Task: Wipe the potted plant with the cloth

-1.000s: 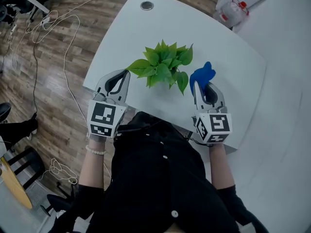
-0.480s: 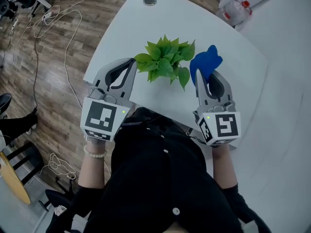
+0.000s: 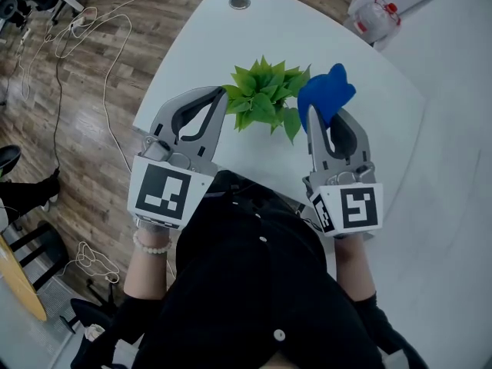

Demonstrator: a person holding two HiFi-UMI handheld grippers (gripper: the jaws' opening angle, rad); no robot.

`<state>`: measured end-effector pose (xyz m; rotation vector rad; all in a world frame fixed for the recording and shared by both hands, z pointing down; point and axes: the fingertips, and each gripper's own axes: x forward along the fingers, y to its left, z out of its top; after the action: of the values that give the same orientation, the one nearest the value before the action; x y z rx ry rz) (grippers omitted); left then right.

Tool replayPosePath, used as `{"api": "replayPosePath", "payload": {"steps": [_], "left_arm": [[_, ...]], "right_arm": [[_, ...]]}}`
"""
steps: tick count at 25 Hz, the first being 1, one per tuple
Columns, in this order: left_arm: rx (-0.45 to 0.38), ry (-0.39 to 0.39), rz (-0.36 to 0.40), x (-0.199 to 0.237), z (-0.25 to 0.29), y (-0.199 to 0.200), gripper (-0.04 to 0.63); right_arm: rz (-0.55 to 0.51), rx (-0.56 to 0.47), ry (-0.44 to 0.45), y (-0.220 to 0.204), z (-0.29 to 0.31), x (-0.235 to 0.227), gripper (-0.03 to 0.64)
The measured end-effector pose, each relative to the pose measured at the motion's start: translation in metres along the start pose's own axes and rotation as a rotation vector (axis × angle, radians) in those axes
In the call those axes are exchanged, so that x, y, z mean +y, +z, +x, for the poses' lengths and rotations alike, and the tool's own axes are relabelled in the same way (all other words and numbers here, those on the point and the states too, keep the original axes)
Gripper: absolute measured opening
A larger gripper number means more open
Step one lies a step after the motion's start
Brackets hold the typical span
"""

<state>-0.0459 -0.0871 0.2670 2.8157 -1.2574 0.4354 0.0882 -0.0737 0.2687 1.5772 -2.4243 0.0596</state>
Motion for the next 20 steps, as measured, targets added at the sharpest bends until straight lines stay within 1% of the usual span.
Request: {"api": "replayPosePath", "payload": {"steps": [2, 10, 20], "left_arm": [[-0.006, -0.006, -0.009, -0.001, 0.000, 0.003, 0.014], [-0.016, -0.017, -0.006, -0.003, 0.001, 0.007, 0.014], [-0.007, -0.023, 0.003, -0.005, 0.001, 0.004, 0.014]], "right_arm": [[-0.007, -0.003, 0.006, 0.002, 0.000, 0.002, 0.083], [-0.030, -0.009, 0.033, 0.006, 0.001, 0.010, 0.083], [-0.040, -0.006, 0.044, 0.005, 0.003, 0.015, 0.083]]}}
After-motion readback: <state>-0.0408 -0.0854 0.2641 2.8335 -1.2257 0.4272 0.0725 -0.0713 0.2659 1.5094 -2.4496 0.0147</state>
